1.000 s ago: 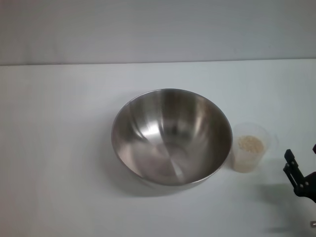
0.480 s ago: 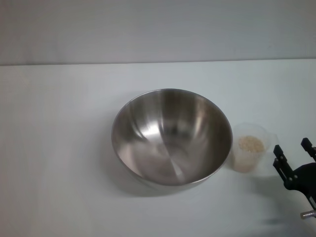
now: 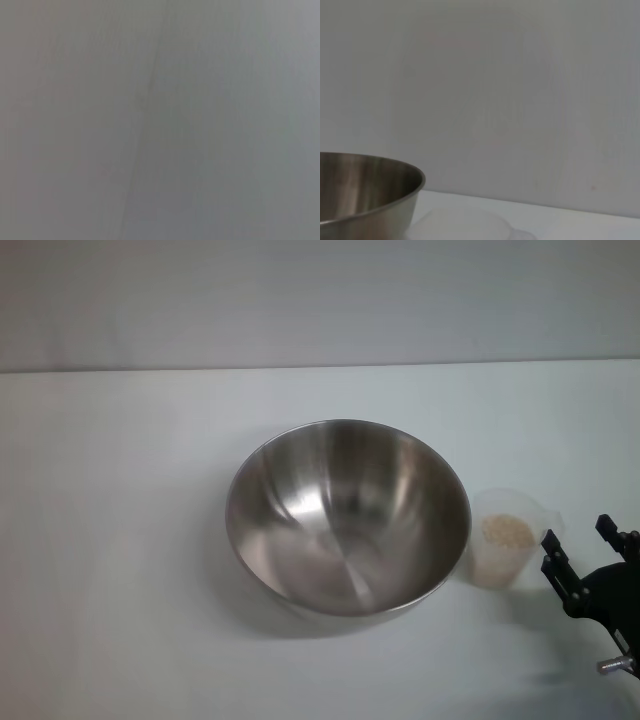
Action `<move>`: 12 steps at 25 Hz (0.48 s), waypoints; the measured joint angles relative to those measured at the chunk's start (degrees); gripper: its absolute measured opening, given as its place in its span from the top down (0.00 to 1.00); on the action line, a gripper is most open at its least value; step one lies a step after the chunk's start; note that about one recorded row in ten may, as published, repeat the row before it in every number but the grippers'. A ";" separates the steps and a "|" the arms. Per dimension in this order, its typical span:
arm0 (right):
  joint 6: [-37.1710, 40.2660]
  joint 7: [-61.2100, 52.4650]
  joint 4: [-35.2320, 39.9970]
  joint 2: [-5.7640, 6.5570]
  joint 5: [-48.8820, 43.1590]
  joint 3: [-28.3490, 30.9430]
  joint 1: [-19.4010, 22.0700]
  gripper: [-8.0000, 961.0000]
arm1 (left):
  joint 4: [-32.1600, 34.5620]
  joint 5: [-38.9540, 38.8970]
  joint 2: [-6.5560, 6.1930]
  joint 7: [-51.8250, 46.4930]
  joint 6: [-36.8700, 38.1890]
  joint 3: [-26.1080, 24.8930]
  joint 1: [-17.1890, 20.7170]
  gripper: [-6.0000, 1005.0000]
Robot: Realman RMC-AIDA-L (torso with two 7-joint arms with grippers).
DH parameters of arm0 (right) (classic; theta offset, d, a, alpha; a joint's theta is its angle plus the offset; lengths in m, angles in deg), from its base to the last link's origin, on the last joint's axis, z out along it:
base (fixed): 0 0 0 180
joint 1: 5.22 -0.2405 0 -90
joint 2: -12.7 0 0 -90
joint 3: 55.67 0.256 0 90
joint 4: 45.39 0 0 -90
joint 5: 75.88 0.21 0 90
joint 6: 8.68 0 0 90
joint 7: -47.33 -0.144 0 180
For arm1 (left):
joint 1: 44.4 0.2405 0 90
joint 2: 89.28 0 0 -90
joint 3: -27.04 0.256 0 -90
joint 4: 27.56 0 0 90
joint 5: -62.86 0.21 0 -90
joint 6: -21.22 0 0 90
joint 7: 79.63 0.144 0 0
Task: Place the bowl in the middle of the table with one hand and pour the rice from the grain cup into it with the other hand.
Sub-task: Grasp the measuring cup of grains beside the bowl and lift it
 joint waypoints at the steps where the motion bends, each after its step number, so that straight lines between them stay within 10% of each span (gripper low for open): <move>1: -0.24 0.00 0.00 0.00 0.02 0.10 -0.09 0.32 | -0.02 0.00 -0.01 0.00 0.00 -0.12 -0.01 0.18; 12: -1.55 0.00 0.53 -0.09 0.42 0.54 -1.36 0.32 | -0.14 -0.01 -0.01 0.00 0.09 -0.38 -0.02 0.18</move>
